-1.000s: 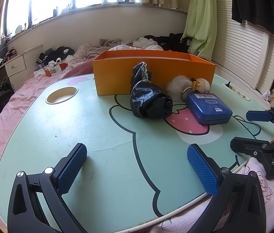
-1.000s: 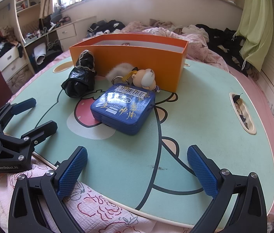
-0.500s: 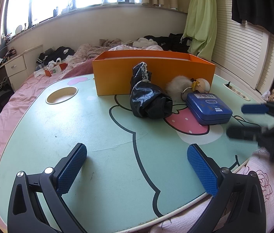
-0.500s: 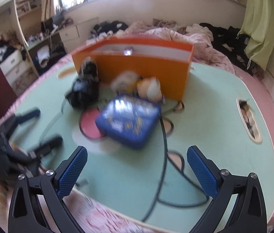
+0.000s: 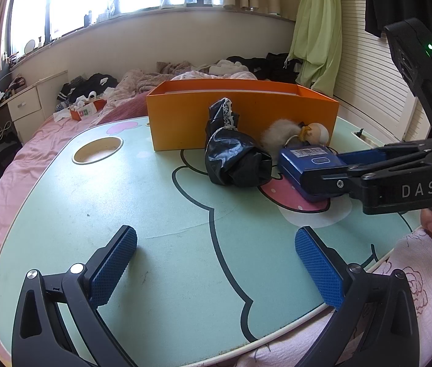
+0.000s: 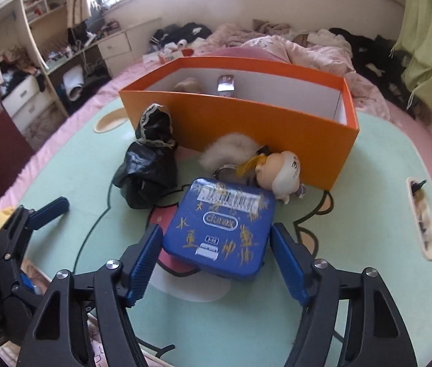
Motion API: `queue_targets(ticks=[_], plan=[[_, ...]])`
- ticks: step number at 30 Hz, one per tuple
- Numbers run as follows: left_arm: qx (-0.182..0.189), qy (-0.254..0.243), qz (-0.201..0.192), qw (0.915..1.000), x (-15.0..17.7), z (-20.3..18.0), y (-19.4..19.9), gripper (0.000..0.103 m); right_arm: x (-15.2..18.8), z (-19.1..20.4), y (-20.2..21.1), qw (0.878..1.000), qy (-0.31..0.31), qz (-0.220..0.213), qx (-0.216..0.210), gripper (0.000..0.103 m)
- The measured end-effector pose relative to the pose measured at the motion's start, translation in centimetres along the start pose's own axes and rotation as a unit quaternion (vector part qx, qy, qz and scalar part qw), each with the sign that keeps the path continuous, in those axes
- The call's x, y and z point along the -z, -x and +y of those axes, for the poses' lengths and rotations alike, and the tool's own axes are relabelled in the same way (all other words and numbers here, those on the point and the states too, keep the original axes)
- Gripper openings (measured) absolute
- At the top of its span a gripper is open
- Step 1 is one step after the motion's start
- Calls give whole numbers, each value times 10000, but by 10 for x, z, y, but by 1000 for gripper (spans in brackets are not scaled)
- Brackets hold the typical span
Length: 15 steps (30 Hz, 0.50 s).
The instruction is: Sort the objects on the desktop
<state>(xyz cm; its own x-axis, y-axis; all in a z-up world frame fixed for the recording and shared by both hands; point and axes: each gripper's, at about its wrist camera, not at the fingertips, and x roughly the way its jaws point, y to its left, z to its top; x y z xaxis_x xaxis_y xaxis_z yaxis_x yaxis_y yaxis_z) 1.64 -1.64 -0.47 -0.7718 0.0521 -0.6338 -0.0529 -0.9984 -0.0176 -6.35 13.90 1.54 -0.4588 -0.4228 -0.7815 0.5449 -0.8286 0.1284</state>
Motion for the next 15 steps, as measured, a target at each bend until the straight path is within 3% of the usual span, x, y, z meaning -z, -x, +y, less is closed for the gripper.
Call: queue_targets(ticks=[6, 15], plan=[[3, 3, -1, 10000, 0, 0, 0, 103, 9, -8, 11, 9993, -202, -289, -159, 69], [9, 1, -4, 10000, 0, 2, 1, 103, 29, -16, 54, 9909, -381, -1179, -526, 68]])
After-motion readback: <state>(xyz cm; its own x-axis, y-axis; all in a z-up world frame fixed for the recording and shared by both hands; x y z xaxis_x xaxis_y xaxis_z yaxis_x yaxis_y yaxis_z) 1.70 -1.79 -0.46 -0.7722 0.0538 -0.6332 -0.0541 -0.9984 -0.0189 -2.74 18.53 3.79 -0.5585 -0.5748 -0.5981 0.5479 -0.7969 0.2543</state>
